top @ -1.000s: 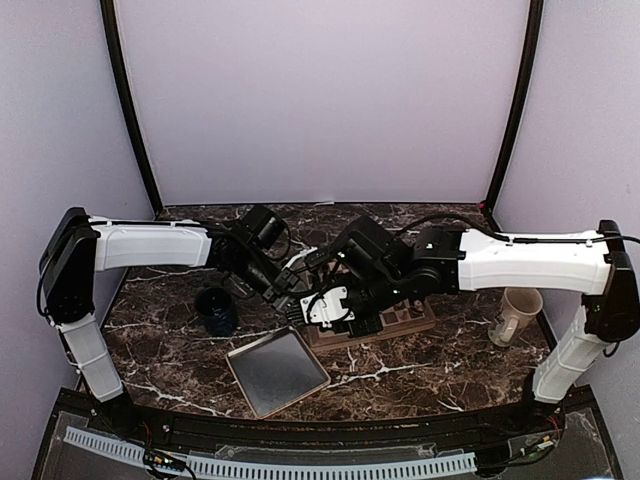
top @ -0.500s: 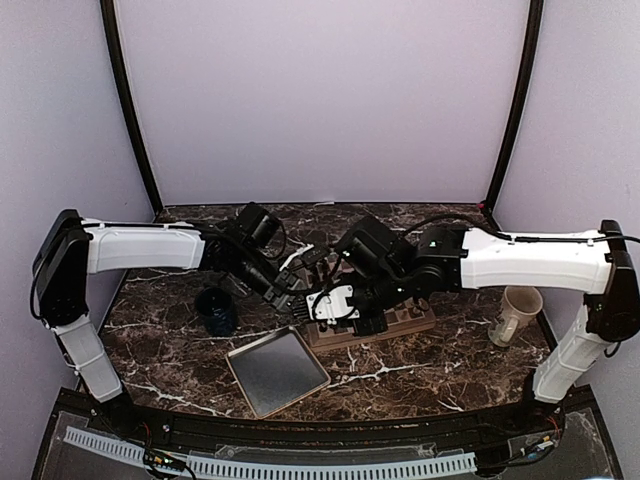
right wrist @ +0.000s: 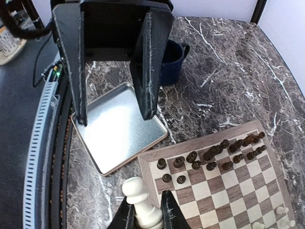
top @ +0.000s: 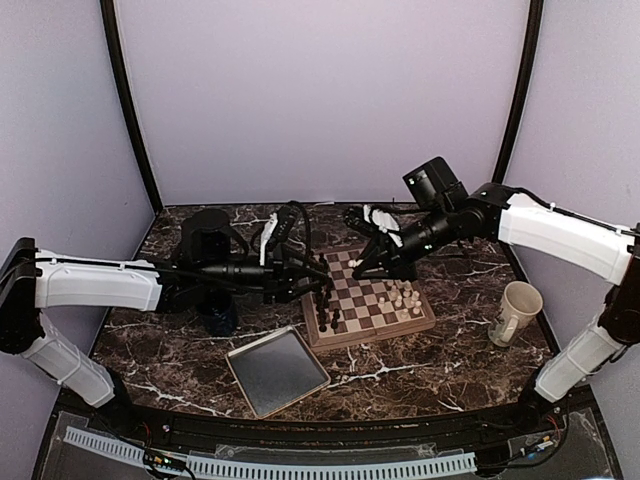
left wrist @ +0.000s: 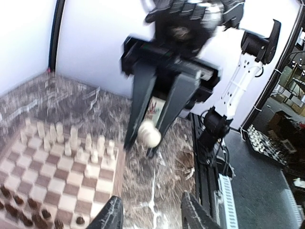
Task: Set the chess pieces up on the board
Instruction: Pass from the right arm to the left
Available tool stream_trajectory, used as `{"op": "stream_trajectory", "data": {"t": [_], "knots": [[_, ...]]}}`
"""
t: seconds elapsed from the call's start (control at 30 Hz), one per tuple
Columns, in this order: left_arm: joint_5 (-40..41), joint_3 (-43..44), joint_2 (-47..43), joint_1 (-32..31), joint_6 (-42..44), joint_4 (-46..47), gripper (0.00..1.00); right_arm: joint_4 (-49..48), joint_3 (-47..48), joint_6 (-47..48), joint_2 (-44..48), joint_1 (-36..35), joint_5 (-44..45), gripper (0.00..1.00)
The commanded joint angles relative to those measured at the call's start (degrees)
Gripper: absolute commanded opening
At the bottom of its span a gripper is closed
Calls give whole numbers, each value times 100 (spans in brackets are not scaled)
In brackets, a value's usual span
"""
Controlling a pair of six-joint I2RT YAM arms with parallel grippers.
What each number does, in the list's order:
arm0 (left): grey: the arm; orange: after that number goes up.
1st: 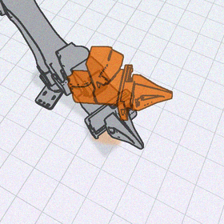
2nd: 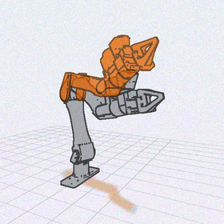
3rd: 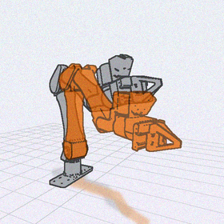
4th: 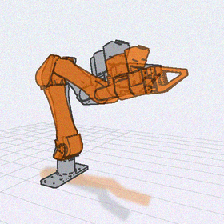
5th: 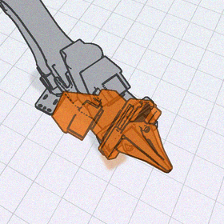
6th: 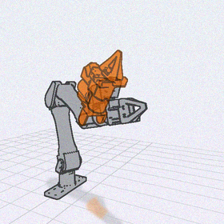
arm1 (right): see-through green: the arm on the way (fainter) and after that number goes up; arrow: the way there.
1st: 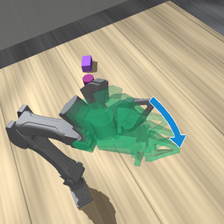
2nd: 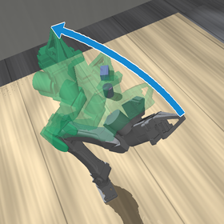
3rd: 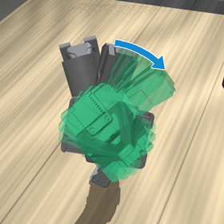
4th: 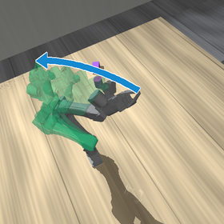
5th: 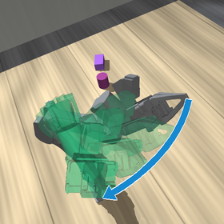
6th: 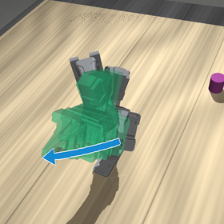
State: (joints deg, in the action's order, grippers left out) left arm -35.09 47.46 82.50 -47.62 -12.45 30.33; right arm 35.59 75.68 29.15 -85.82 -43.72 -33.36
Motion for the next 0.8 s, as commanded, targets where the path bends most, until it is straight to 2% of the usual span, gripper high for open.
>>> {"op": "stream_trajectory", "data": {"t": [0.0,0.33,0.63,0.77], "knots": [[704,242,178,-242,523,1254,44,-217,78,-479,-3,180,-1217,12],[239,769,756,-327,548,1373,45,-294,78,-576,-79,269,-1361,12],[-182,902,924,-327,575,1333,38,-305,127,-621,-129,317,-1391,13],[-210,999,1013,-327,636,1155,29,-320,131,-643,-125,342,-1417,13]]}}
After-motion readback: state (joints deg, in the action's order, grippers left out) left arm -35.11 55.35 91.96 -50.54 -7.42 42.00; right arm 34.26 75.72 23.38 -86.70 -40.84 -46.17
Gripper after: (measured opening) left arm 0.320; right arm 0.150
